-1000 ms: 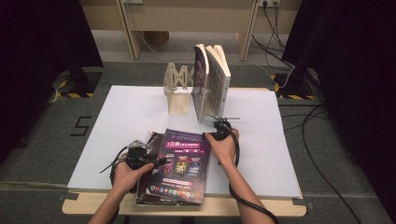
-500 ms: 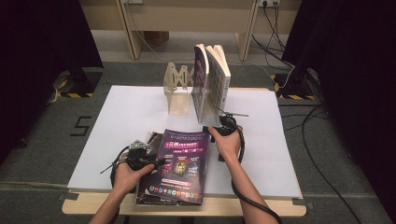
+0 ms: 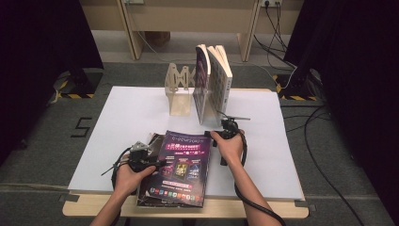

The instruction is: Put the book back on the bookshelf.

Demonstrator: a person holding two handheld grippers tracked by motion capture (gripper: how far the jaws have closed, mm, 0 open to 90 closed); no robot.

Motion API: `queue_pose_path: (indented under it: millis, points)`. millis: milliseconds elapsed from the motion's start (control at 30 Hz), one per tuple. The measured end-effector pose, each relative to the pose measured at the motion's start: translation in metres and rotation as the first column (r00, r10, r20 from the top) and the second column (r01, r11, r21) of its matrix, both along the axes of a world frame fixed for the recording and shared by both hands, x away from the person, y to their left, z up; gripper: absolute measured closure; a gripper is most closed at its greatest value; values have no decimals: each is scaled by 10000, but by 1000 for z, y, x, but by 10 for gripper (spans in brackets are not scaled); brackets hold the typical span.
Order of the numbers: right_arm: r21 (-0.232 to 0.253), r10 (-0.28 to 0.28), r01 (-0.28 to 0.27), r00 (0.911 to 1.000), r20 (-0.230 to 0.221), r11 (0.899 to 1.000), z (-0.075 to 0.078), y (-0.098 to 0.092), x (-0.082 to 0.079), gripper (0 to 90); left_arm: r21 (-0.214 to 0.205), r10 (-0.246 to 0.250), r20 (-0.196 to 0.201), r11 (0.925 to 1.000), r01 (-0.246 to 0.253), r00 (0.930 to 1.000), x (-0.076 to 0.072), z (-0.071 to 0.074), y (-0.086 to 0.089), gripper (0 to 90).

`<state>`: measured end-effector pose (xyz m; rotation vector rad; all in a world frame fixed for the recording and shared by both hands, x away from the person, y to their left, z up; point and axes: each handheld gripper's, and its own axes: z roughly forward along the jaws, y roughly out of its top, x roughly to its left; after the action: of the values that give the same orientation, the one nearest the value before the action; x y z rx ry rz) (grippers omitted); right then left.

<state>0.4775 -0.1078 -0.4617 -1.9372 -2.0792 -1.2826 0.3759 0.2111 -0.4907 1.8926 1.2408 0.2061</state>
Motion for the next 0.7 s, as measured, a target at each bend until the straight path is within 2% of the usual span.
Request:
queue_pose_path:
  millis: [233, 533, 700]
  points:
    - [-122, 55, -58, 9995, -309, 9999, -5, -2, 0, 583, 48, 1, -16, 10000, -1, 10000, 0, 0, -1, 517]
    - [-73, 136, -144, 9954, -952, 9999, -14, -6, -1, 560, 143, 64, 58, 9999, -65, 10000, -1, 0, -2, 524]
    - [-13, 425, -430, 9911, -1262, 9991, -16, -7, -1, 545, 156, 84, 76, 9998, -85, 9999, -1, 0, -2, 529]
